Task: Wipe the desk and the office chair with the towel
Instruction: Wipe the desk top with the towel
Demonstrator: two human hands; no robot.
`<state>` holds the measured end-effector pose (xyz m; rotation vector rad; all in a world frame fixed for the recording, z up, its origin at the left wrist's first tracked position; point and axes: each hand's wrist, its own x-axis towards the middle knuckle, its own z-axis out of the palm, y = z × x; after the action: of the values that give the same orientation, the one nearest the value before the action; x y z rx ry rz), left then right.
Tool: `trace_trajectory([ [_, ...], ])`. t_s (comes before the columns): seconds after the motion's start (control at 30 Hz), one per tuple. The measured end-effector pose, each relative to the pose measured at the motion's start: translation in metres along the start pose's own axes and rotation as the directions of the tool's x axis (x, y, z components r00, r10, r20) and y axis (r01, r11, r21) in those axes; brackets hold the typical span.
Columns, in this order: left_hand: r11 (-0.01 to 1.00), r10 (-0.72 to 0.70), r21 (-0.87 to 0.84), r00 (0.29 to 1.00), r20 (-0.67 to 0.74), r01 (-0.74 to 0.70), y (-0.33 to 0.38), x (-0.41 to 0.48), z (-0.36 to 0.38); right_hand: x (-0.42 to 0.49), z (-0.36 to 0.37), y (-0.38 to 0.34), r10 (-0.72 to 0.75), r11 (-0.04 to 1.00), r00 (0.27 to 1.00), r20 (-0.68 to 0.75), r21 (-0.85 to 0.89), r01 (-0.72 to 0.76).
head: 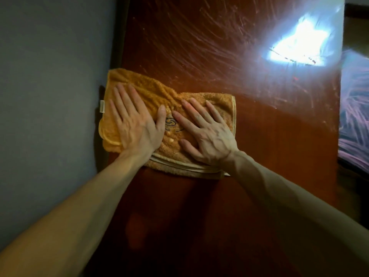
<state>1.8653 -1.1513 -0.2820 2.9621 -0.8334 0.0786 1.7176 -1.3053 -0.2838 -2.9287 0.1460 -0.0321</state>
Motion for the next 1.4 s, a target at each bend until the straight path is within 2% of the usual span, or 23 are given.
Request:
trace_trajectory([
  [0.17, 0.996, 0.085, 0.002, 0.995, 0.043, -0.085, 0.005, 0.016, -0.002, -0.016, -0.001, -0.015, 0.194, 0.980, 0.981, -0.027, 0.041, -0.193],
  [0.33, 0.965, 0.260, 0.013, 0.960, 0.099, -0.263, 0.033, 0.027, -0.006, -0.042, 0.002, -0.025, 0.413, 0.909, 0.908, -0.070, 0.086, -0.407],
  [0.67, 0.876, 0.477, -0.016, 0.862, 0.172, -0.482, 0.146, 0.005, -0.008, -0.129, -0.006, 0.015, 0.629, 0.777, 0.773, -0.081, 0.102, -0.622],
  [0.87, 0.780, 0.620, -0.050, 0.761, 0.193, -0.623, 0.232, -0.023, -0.004, -0.198, -0.013, 0.041, 0.753, 0.657, 0.643, -0.140, 0.114, -0.745],
  [1.17, 0.652, 0.748, -0.073, 0.625, 0.223, -0.755, 0.329, -0.054, -0.001, -0.264, -0.012, 0.069, 0.853, 0.504, 0.475, -0.217, 0.101, -0.858],
  [1.4, 0.521, 0.844, -0.111, 0.492, 0.212, -0.846, 0.385, -0.069, 0.001, -0.289, -0.012, 0.073, 0.932, 0.340, 0.316, -0.177, 0.123, -0.933],
])
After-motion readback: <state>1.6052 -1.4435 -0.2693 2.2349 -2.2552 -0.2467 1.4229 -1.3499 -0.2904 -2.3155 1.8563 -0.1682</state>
